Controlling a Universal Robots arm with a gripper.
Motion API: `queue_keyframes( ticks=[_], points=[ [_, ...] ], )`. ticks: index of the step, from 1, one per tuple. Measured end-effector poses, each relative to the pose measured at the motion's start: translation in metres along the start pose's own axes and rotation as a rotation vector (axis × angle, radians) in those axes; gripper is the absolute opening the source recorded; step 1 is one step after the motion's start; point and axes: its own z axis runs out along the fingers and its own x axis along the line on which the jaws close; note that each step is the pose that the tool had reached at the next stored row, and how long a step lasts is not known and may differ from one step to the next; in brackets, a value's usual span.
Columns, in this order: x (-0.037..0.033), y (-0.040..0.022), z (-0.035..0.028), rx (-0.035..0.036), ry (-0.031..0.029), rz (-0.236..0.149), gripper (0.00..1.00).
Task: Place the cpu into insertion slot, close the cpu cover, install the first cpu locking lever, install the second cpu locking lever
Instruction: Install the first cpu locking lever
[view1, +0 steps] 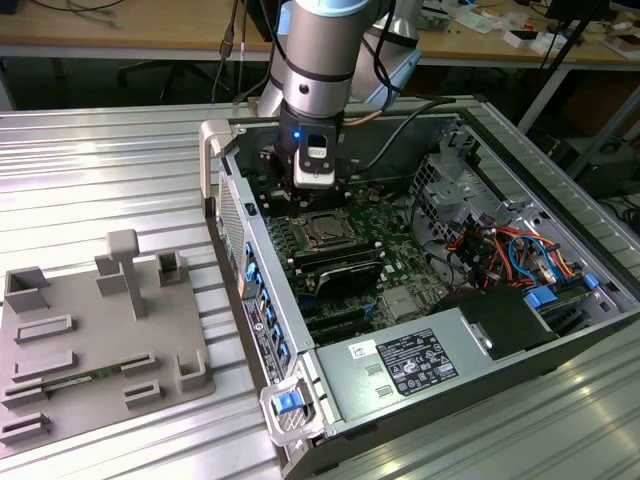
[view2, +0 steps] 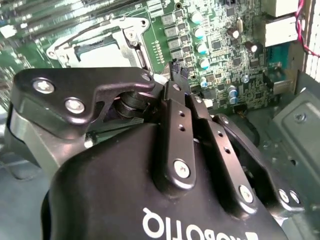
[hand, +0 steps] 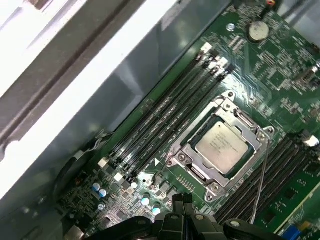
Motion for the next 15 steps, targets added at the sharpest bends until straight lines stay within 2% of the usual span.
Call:
queue_keyframes(
  ticks=[4,5,8,13,15],
  points=[
    [0.0000,0.0000,0.0006,-0.0038,-0.0010,-0.078,0.11],
    [0.0000,0.0000,0.0006,-0.0052,-0.0014,-0.109,0.11],
    [-0.0001,-0.0001,-0.0018,-0.0119,0.0012,-0.166,0.11],
    [-0.0002,0.0001,-0.0027,-0.0191,0.0032,-0.246,0.11],
    [0.0003,-0.0006,-0.0029,-0.0193,0.0032,-0.259,0.11]
  ],
)
